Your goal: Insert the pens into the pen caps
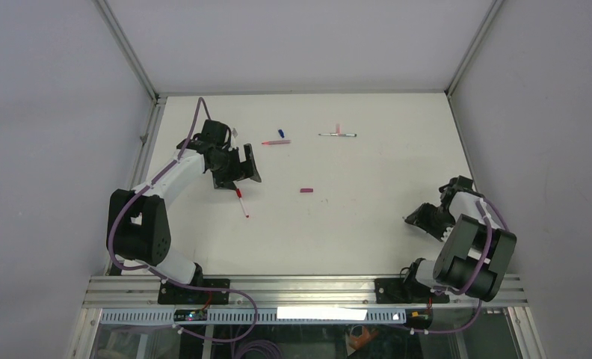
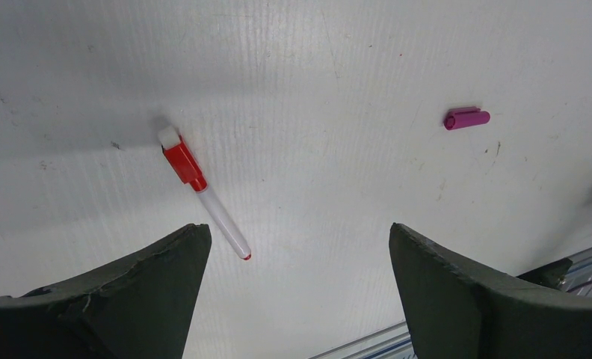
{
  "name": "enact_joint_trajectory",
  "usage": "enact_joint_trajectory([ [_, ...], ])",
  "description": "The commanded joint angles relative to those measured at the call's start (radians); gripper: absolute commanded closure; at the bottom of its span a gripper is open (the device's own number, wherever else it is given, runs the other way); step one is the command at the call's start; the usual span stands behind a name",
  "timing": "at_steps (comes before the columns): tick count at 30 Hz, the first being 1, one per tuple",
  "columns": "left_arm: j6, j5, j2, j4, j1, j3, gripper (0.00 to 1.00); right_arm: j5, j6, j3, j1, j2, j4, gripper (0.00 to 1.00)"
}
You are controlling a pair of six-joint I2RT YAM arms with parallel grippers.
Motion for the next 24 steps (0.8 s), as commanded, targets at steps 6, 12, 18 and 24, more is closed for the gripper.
enact_joint_trajectory([
  [6,0.021,0.037,-0.041,-0.006,0.009,0.032,0.07,0.013,-0.218,0.112,0.035,0.012,0.076,1.0],
  [12,0.041,0.026,-0.083,0.001,0.009,0.042,0.08,-0.06,-0.578,0.45,0.258,0.195,0.091,1.0],
  [18,0.056,0.009,-0.163,0.001,0.009,0.031,0.08,0.032,-0.496,0.647,0.458,0.321,-0.042,1.0],
  [24,0.056,0.022,-0.269,-0.006,0.009,-0.009,0.08,0.004,0.1,0.475,0.628,0.281,0.19,1.0],
])
